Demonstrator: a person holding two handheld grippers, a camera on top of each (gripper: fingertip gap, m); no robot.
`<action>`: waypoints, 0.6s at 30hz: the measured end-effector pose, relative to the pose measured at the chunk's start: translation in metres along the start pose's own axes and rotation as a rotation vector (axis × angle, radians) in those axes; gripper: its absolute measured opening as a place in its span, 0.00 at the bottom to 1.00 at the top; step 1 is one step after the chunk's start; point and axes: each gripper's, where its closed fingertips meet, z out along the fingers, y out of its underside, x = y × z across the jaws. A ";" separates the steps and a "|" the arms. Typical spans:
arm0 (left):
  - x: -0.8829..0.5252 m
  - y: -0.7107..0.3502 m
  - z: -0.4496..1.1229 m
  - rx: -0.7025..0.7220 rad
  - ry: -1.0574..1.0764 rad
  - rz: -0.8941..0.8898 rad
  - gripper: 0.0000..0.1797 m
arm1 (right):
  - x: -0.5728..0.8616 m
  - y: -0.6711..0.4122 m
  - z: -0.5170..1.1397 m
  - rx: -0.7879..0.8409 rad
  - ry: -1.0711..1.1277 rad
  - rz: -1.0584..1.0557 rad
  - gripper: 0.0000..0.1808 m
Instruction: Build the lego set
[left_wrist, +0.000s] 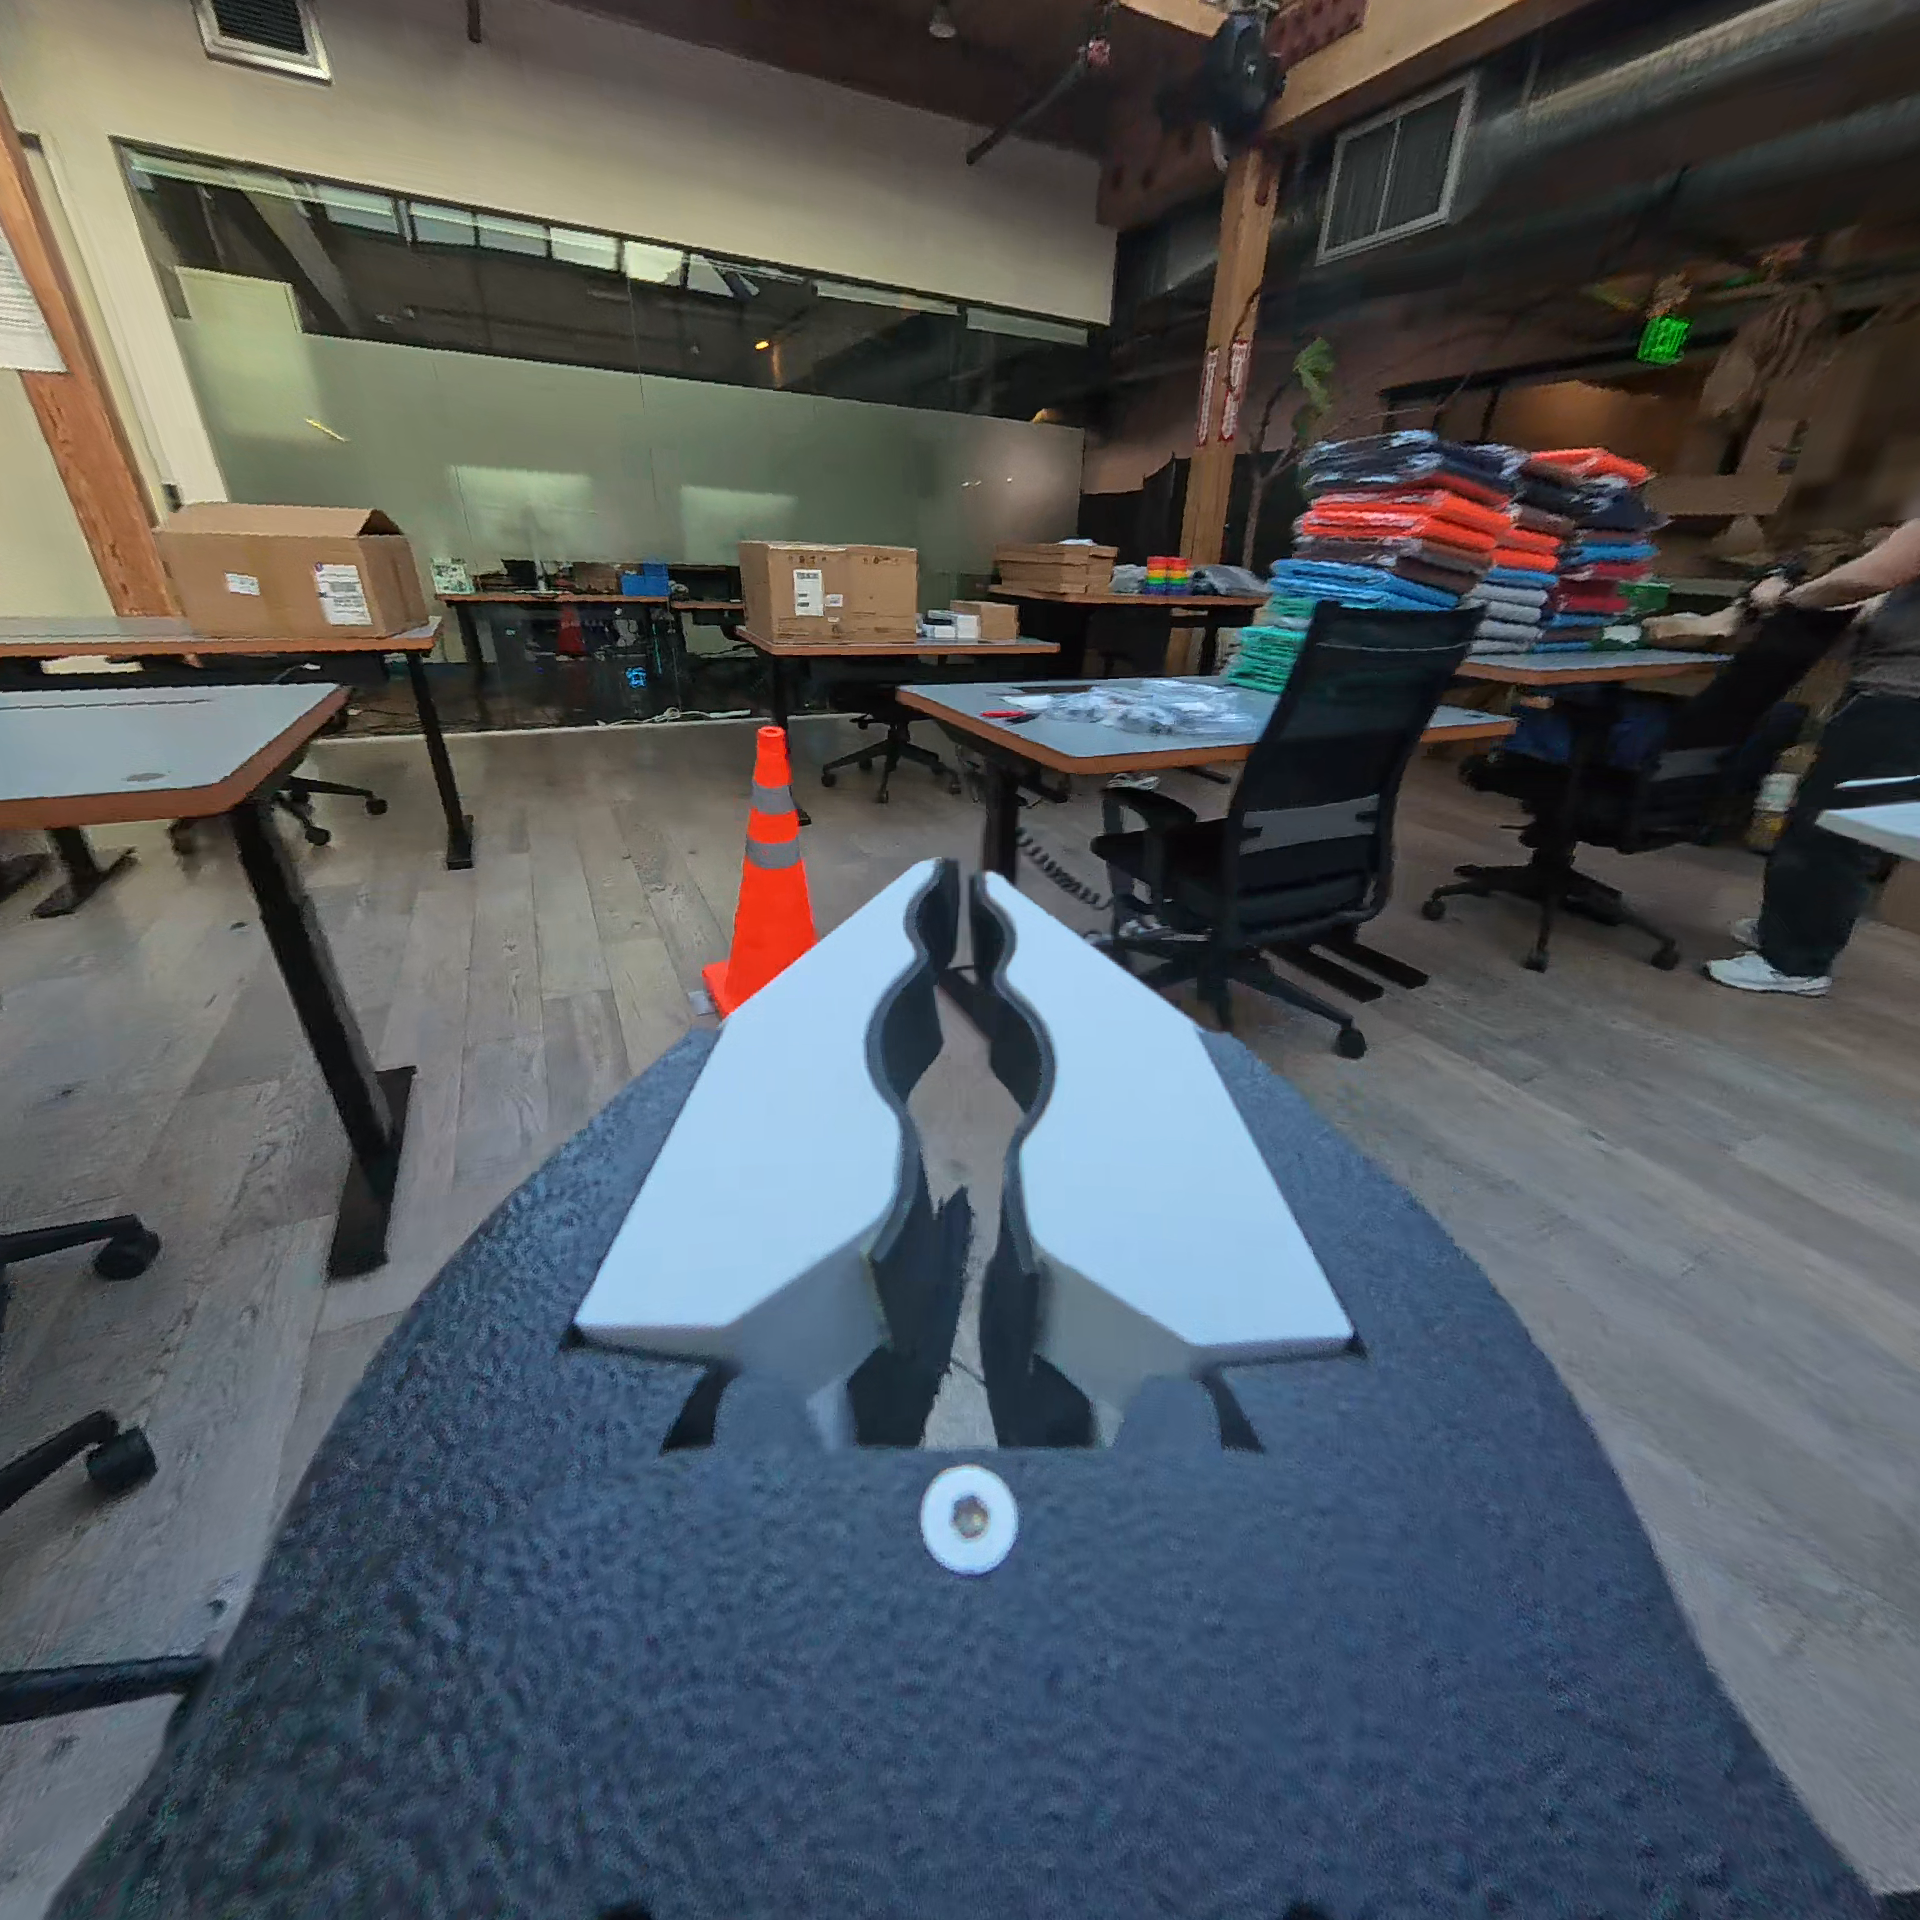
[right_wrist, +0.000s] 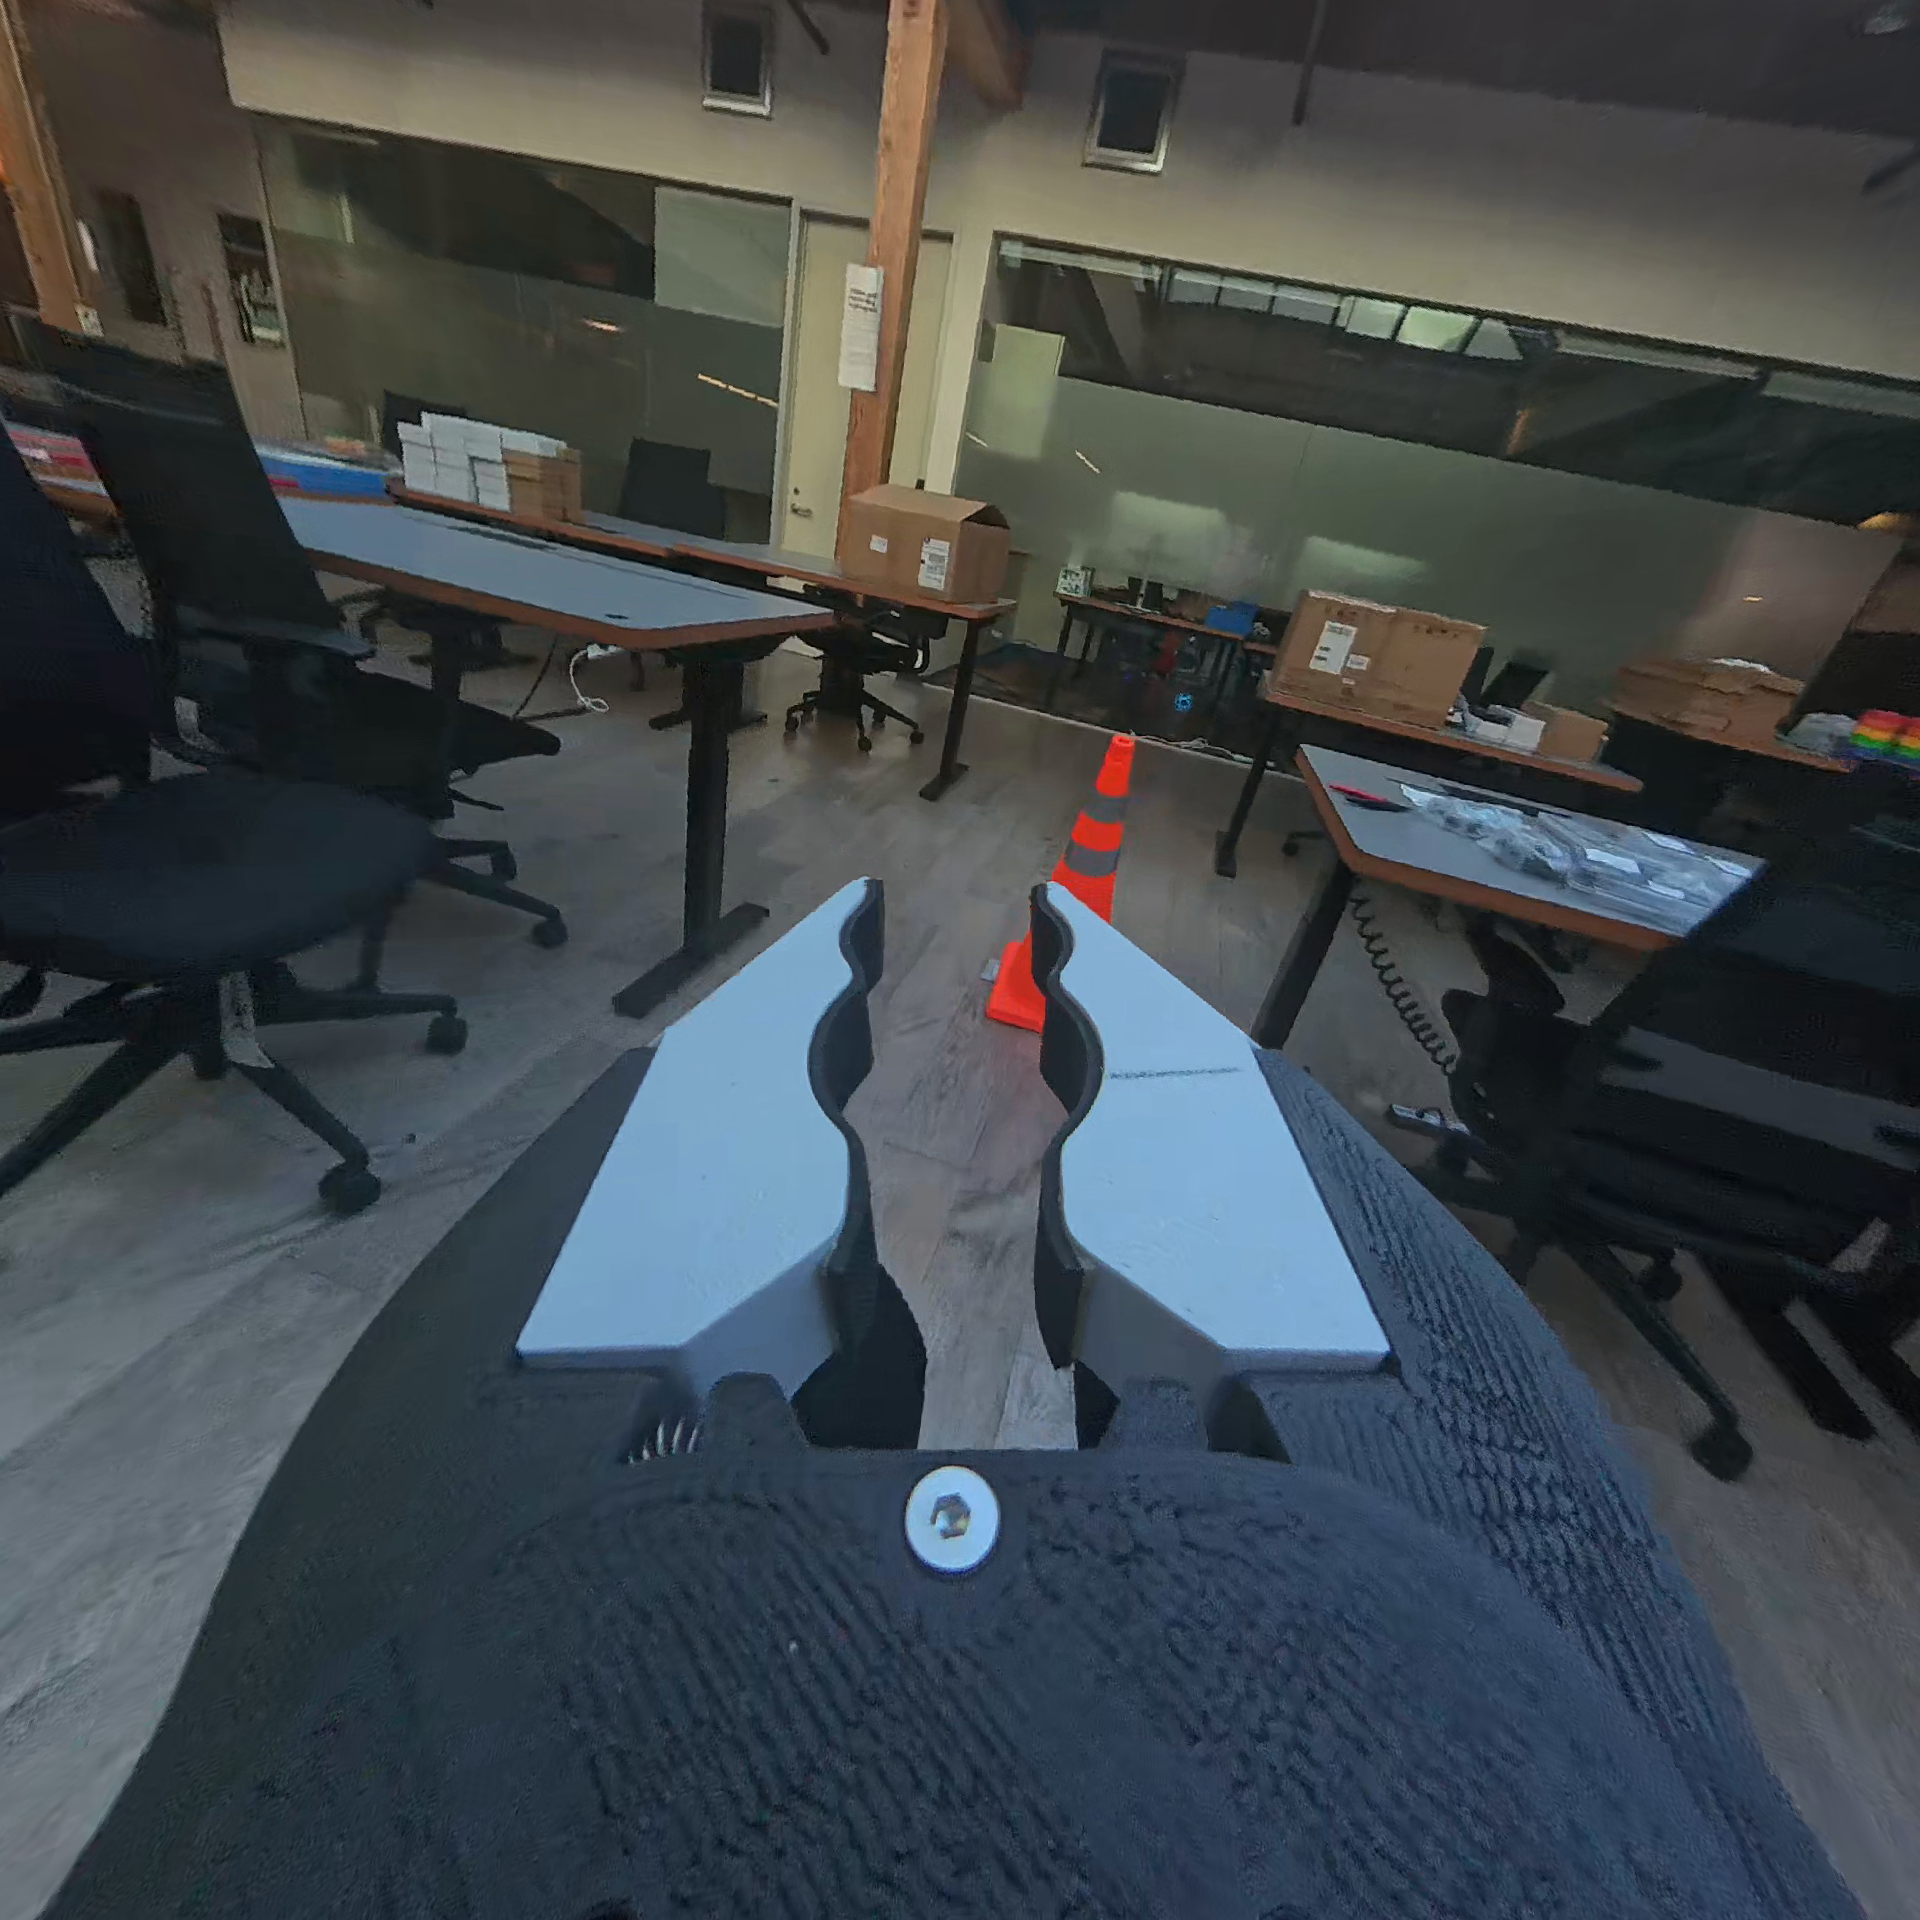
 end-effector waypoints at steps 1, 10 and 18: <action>-0.016 0.000 0.025 -0.021 -0.039 0.013 0.00 | 0.012 0.008 0.041 -0.021 -0.011 -0.012 0.13; -0.184 0.028 0.159 -0.145 -0.335 0.064 0.00 | -0.031 -0.012 0.427 0.072 -0.495 -0.010 0.00; -0.365 0.114 0.292 -0.364 -0.507 0.157 0.00 | -0.060 0.006 0.718 0.180 -0.511 0.065 0.00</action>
